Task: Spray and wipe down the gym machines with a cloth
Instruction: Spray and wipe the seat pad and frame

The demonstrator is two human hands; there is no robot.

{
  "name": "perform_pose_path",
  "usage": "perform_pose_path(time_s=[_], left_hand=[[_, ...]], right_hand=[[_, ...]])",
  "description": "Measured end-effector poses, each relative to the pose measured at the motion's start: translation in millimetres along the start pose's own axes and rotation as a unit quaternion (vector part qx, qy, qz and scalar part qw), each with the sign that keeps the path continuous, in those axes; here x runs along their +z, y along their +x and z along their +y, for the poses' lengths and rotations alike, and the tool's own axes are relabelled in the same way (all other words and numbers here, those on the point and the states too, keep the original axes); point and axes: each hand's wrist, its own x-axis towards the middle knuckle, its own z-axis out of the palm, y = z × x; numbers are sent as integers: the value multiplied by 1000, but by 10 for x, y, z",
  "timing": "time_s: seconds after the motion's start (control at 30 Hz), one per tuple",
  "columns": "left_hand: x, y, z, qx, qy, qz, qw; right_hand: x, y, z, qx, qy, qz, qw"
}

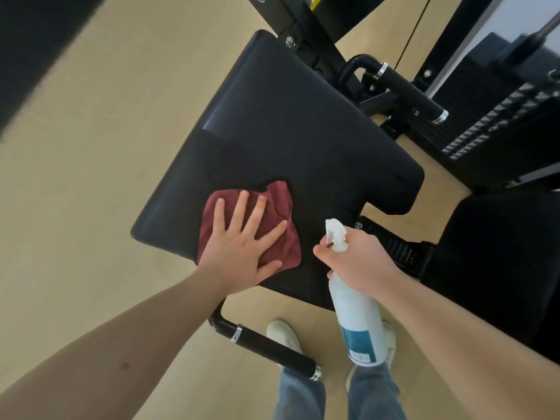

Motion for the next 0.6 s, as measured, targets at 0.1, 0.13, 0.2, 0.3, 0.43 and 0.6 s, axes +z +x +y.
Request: perform_pose_path(time_s=[0.1, 0.13, 0.2, 0.3, 0.43, 0.6], left_hand=[[-15, 68, 342, -4, -14, -12, 1000], [-17, 109, 485, -5, -24, -13, 1000], [3, 206, 834, 8, -42, -20, 999], [78, 378, 1349, 48, -65, -41, 996], [122, 477, 1577, 65, -63, -46, 995], [141, 425, 1333, 44, -63, -9, 997]], right_hand=[[-115, 44, 118, 6, 0, 1, 1000], [-155, 54, 165, 5, -1, 3, 1000], [-255, 66, 255, 2, -10, 9, 1000], [-473, 73, 394, 15, -27, 30, 999], [-670, 114, 532, 25, 9, 61, 998], [-610, 48, 462, 25, 5, 57, 998]])
